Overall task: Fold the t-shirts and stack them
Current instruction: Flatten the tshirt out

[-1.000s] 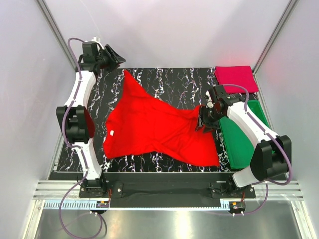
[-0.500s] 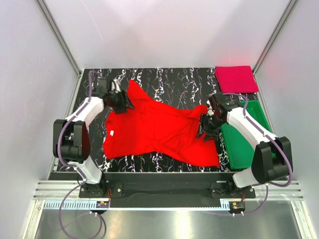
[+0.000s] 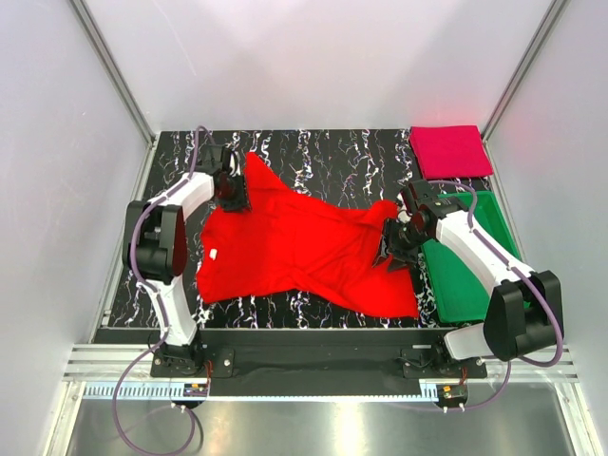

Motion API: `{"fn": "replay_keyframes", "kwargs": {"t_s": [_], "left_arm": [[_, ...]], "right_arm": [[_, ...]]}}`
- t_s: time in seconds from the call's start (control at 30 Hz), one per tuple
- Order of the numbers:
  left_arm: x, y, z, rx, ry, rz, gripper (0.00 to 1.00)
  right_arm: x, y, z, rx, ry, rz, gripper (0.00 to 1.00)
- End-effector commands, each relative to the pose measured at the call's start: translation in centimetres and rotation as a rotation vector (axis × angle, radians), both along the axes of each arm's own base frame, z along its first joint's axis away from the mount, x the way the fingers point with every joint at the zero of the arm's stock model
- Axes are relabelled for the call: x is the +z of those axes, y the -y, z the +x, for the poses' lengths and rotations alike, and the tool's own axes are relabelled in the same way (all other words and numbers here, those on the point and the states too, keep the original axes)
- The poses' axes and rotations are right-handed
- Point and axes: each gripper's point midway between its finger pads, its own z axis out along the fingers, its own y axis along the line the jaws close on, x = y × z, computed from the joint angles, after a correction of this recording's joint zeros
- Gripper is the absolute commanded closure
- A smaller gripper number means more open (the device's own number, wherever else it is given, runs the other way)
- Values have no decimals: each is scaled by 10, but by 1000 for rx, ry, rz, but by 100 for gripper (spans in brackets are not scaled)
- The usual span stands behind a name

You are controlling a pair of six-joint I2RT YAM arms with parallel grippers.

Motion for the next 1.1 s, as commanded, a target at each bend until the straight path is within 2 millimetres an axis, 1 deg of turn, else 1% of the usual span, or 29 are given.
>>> {"fn": "replay_keyframes", "kwargs": {"t_s": [0.0, 0.03, 0.13, 0.27, 0.3, 0.43, 0.57, 0.67, 0.77, 1.0, 1.07], "left_arm": [[4, -9, 20, -25, 38, 33, 64], [-4, -10, 19, -30, 16, 33, 64], [-7, -11, 21, -28, 10, 22, 64], [-11, -3, 24, -50, 5, -17, 64], [-11, -1, 25, -51, 4, -23, 64], [-14, 8, 26, -72, -4, -68, 62], [-11, 13, 28, -81, 3, -84, 62], [-12, 14, 26, -78, -4, -87, 66], [-14, 14, 28, -75, -5, -81, 72], [-20, 15, 28, -73, -18, -79, 71], [-24, 16, 26, -77, -26, -73, 73]], "right_arm": [[6, -1, 6, -12, 34, 17, 50], [6, -1, 8, -11, 31, 16, 50], [4, -2, 9, -3, 24, 15, 50], [1, -4, 13, 10, 15, 16, 50], [-1, -4, 14, 13, 5, 13, 50], [-2, -5, 18, 22, 5, 15, 50], [-2, -6, 20, 34, 3, 16, 50], [-4, -6, 19, 40, -1, 15, 50], [-5, -6, 19, 42, -2, 17, 50], [-5, -5, 17, 43, -6, 18, 50], [-5, -5, 16, 44, -4, 17, 50]]}}
